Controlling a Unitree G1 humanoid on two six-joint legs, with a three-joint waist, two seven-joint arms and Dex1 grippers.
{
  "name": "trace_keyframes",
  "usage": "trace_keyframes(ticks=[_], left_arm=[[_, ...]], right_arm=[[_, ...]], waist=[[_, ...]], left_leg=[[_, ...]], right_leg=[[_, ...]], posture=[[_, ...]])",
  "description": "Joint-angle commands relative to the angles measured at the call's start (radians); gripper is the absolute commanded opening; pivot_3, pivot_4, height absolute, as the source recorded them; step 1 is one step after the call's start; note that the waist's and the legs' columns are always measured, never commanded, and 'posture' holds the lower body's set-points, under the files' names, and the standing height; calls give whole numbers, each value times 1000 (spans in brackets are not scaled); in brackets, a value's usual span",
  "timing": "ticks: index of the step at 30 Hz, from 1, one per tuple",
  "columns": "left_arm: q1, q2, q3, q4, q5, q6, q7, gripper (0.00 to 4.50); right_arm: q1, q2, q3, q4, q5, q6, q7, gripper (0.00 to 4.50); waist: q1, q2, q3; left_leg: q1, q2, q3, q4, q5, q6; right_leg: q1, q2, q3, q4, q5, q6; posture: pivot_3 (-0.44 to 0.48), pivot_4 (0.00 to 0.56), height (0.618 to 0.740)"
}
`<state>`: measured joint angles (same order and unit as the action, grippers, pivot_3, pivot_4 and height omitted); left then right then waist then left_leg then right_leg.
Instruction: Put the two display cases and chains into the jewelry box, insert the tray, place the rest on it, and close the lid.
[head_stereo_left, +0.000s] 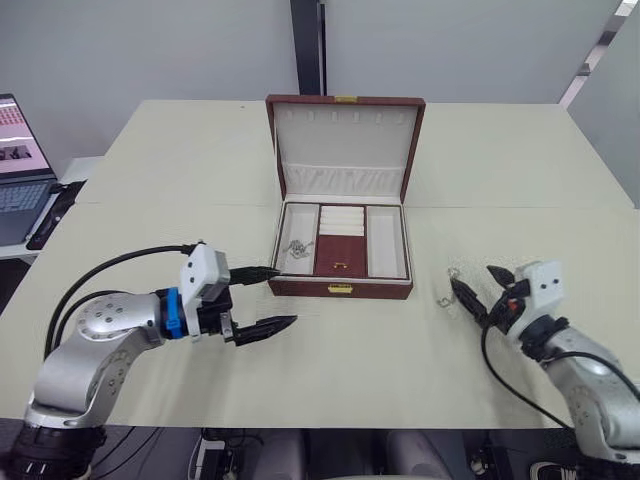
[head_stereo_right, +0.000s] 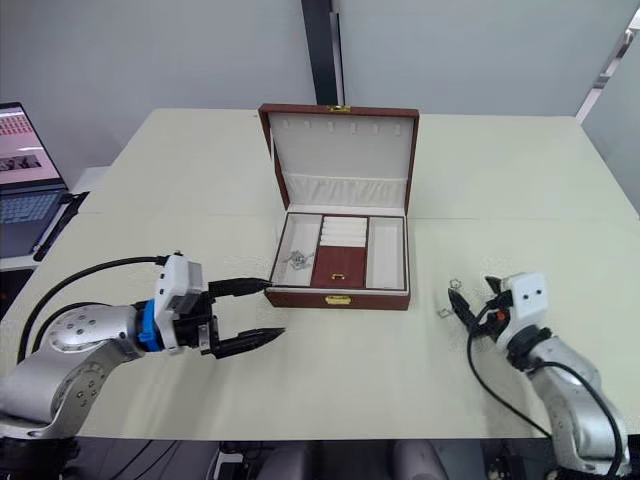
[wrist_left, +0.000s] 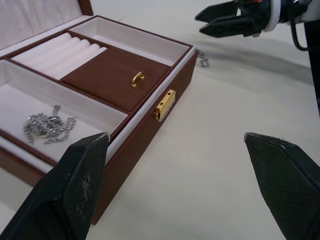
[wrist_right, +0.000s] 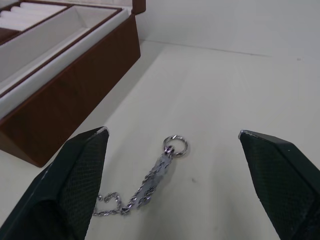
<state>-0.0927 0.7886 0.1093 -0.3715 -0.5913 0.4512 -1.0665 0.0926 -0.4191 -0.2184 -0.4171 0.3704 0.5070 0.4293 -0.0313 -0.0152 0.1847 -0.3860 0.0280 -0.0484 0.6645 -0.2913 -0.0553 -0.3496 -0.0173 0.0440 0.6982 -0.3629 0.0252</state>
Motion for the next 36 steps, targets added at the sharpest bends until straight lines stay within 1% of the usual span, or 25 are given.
trace_keyframes(ticks=[1, 6, 11, 17, 21, 22, 24, 28, 36], left_arm=[[-30, -2, -30, -42, -19, -3, -30, 4500], [-35, -9, -58, -39, -5, -16, -46, 4500], [-17, -19, -72, -36, 9, -40, -53, 4500], [3, -30, -76, -22, 27, -72, -61, 4500], [3, -31, -71, -4, 31, -86, -68, 4500], [2, -30, -70, 0, 31, -88, -70, 4500], [-1, -29, -68, 7, 30, -91, -72, 4500], [-9, -30, -67, 9, 22, -84, -69, 4500], [-21, -39, -71, -20, 7, -61, -40, 4500]], right_arm=[[38, 36, 51, -69, -70, -26, -80, 4421], [63, 74, 117, -58, -135, -59, -118, 4421], [46, 98, 161, -14, -181, -73, -145, 4421], [37, 107, 197, 35, -222, -58, -158, 4421], [39, 119, 192, 40, -221, -39, -162, 4421], [40, 125, 188, 38, -213, -34, -160, 4259], [40, 132, 185, 35, -204, -25, -155, 3798], [42, 134, 183, 36, -207, 1, -152, 2496], [30, 131, 164, 42, -207, 10, -145, 623]], waist=[[0, 0, 0], [-2, 0, 0], [-1, 0, 0], [-1, -1, -1], [-1, -1, -1], [-1, -2, -1], [-1, -2, -2], [-1, -2, -2], [-1, -2, -2]], left_leg=[[0, 0, 0, 0, 0, 0], [1, 0, 0, 0, 0, 0], [1, 0, 0, 0, 0, 0], [1, 0, 0, 0, 0, 0], [4, 0, 0, 0, 0, -1], [5, 0, -1, 0, 0, -1], [5, 0, -1, 0, 0, -1], [5, 0, -1, 0, 0, -1], [5, 0, -2, 0, 0, 0]], right_leg=[[0, 0, 0, 0, 0, 0], [0, 0, 0, 0, 0, 0], [0, 0, 0, 0, 0, 0], [1, 0, 0, 0, 0, 0], [3, 1, 0, 1, 0, 0], [4, 1, 0, 1, 0, 0], [5, 1, -1, 1, 0, 0], [5, 1, -1, 1, 0, 0], [5, 1, -1, 1, 0, 0]], posture=[[0, 150, 740], [0, 150, 740], [0, 150, 740], [0, 150, 740], [0, 150, 740], [0, 150, 740], [0, 150, 740], [0, 150, 740], [0, 150, 740]])
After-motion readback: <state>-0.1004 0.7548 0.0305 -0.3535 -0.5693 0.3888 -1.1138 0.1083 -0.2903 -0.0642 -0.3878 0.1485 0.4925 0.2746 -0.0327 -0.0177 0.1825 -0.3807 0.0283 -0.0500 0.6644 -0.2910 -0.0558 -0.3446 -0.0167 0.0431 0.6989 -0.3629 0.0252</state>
